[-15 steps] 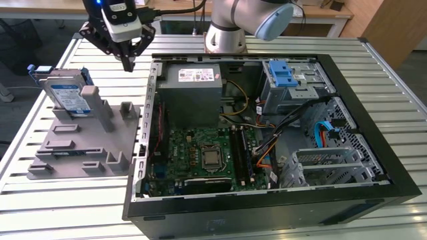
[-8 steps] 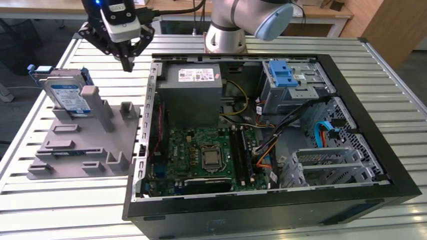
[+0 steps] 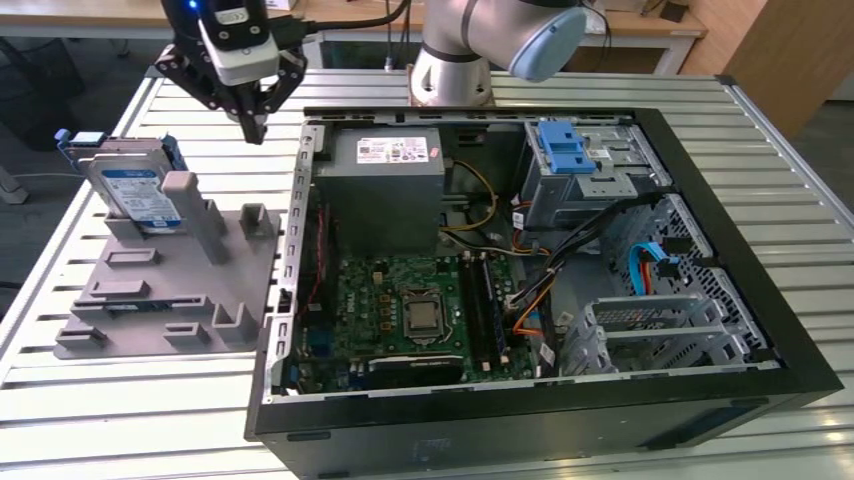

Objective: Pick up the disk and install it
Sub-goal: 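Reach for the disk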

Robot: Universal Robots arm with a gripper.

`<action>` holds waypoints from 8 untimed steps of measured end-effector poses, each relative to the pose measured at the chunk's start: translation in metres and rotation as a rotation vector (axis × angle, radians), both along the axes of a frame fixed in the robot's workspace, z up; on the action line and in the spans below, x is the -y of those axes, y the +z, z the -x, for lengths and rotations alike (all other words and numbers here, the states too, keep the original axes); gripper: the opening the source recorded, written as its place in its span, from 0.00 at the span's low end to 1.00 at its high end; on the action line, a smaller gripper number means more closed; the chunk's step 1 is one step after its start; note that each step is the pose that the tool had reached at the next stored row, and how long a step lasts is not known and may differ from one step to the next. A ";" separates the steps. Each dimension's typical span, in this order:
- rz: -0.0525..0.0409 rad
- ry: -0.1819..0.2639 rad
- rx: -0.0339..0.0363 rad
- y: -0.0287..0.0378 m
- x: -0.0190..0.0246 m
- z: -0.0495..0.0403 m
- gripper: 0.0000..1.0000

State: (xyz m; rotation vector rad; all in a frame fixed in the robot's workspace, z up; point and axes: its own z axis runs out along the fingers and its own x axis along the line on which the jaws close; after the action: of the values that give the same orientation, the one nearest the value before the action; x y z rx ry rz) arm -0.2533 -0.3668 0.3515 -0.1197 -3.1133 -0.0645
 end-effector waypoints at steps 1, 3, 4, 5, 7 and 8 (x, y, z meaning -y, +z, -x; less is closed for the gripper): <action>0.0000 0.000 0.0000 -0.0001 -0.0001 0.0002 0.11; 0.0000 0.000 0.0000 -0.0004 -0.0003 0.0007 0.11; -0.0001 0.000 0.0000 -0.0005 -0.0005 0.0010 0.11; -0.0001 0.000 0.0001 -0.0007 -0.0006 0.0012 0.11; 0.0000 0.000 0.0000 -0.0009 -0.0008 0.0018 0.11; -0.0001 0.000 0.0000 -0.0011 -0.0009 0.0020 0.11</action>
State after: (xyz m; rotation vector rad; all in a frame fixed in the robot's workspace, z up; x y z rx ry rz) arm -0.2553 -0.3659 0.3504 -0.1198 -3.1133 -0.0646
